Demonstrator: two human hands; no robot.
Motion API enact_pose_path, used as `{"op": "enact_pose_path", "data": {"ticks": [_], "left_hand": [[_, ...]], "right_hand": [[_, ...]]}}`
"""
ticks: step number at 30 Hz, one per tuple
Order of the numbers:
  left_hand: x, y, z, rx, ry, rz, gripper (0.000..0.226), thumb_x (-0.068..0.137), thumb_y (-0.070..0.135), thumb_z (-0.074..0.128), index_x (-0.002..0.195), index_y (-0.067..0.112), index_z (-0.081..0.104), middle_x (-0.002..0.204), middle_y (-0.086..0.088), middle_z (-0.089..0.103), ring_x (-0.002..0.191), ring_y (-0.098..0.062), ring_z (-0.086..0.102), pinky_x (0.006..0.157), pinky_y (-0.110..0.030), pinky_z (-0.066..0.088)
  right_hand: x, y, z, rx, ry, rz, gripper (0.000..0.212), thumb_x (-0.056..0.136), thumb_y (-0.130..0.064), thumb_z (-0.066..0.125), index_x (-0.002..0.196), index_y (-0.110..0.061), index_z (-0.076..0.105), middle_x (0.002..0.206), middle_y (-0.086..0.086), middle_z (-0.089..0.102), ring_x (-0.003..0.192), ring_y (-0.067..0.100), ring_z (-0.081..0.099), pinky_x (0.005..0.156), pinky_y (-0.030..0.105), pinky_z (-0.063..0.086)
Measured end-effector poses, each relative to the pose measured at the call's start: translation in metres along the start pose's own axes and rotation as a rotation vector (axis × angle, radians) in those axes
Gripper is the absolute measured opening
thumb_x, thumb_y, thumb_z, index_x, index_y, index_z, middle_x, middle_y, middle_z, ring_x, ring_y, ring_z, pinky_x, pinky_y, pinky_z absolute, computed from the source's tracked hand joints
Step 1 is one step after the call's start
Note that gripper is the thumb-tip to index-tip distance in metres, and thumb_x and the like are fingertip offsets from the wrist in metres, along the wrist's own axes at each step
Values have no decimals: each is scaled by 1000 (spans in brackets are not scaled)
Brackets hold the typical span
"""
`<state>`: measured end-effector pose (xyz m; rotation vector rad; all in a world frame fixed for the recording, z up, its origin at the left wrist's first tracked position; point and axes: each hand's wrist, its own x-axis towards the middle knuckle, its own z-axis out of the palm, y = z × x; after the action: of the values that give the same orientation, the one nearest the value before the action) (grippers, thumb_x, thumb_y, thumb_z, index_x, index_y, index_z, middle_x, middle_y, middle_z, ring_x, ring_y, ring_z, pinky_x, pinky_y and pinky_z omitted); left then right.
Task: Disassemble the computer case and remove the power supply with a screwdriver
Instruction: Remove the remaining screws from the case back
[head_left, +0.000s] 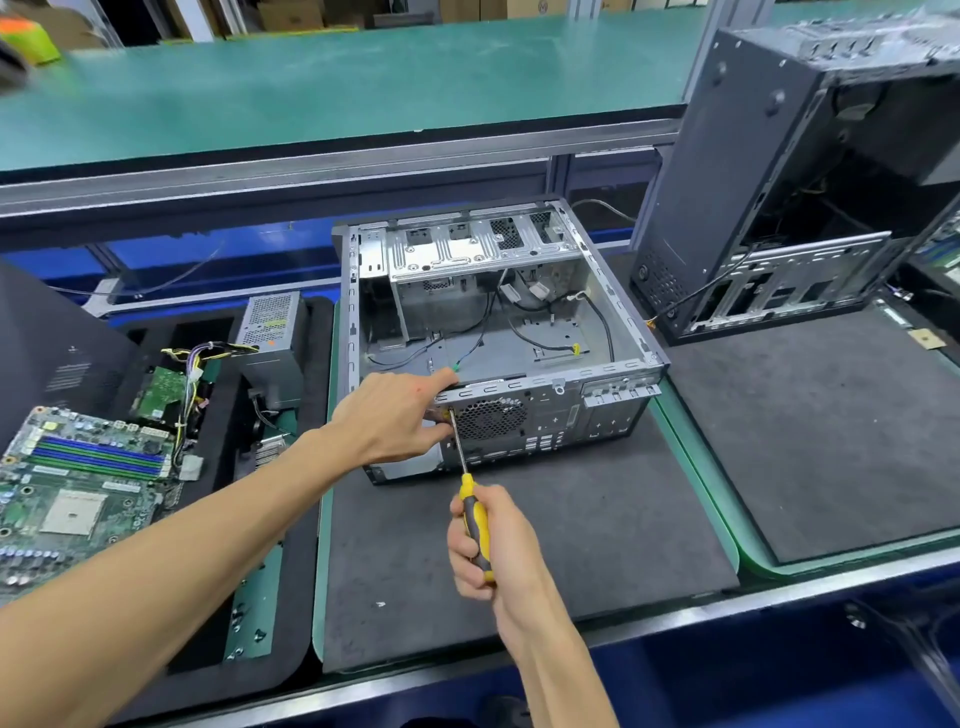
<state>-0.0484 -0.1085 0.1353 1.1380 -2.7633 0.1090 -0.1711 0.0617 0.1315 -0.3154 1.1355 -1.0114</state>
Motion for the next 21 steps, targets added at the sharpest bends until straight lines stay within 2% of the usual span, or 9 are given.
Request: {"op": "enact_pose_path", "data": {"ticks": [2, 5, 8, 11, 13, 16, 21], "left_hand": [[0, 0, -2, -15, -26, -25, 42, 87, 43, 58, 122, 25, 45, 89, -1, 74, 79, -34, 64, 58, -33, 35], [1, 1, -6, -41, -77, -41, 43, 87, 43, 60, 123, 25, 44, 91, -2, 73, 82, -34, 63, 60, -34, 35], [3, 1, -9, -68, -98, -44, 45, 87, 41, 61, 126, 25, 45, 91, -3, 74, 82, -34, 63, 61, -34, 34], [3, 1, -10, -93, -115, -51, 43, 86, 39, 60, 124, 26, 45, 82, -2, 73, 81, -34, 63, 62, -36, 41], [3, 0, -9, -113, -116, -50, 42, 86, 38, 59, 124, 27, 45, 79, -2, 73, 81, -33, 64, 64, -36, 43], [3, -3, -4, -120, -99, -34, 42, 86, 39, 58, 124, 29, 44, 89, -2, 74, 83, -34, 63, 64, -37, 42], [3, -3, 0, -118, -61, -17, 43, 86, 41, 55, 126, 30, 44, 87, -2, 72, 79, -32, 63, 61, -35, 38]], "right_hand": [[-4, 7, 4, 249, -120, 41, 27, 106, -30, 39, 90, -12, 52, 62, 0, 43, 45, 12, 34, 38, 22, 24], [-12, 19, 11, 549, -231, 63, 24, 102, -33, 53, 95, -11, 62, 70, 5, 53, 48, 13, 43, 35, 22, 30], [-20, 23, 21, 932, -366, 117, 18, 94, -23, 65, 97, -6, 65, 55, 0, 34, 38, 7, 23, 29, 17, 19], [-22, 21, 29, 1138, -385, 137, 20, 93, -22, 63, 99, -3, 65, 46, -1, 26, 36, 7, 13, 31, 18, 13], [-21, 20, 33, 1140, -341, 136, 23, 96, -26, 59, 98, -4, 65, 43, -1, 25, 35, 7, 11, 32, 18, 12], [-17, 22, 41, 1000, -199, 84, 28, 97, -32, 58, 89, -6, 65, 43, -4, 22, 31, 6, 13, 30, 18, 8], [-12, 11, 37, 567, 34, 17, 31, 100, -37, 56, 85, -11, 59, 48, -5, 19, 32, 6, 14, 30, 17, 9]]}}
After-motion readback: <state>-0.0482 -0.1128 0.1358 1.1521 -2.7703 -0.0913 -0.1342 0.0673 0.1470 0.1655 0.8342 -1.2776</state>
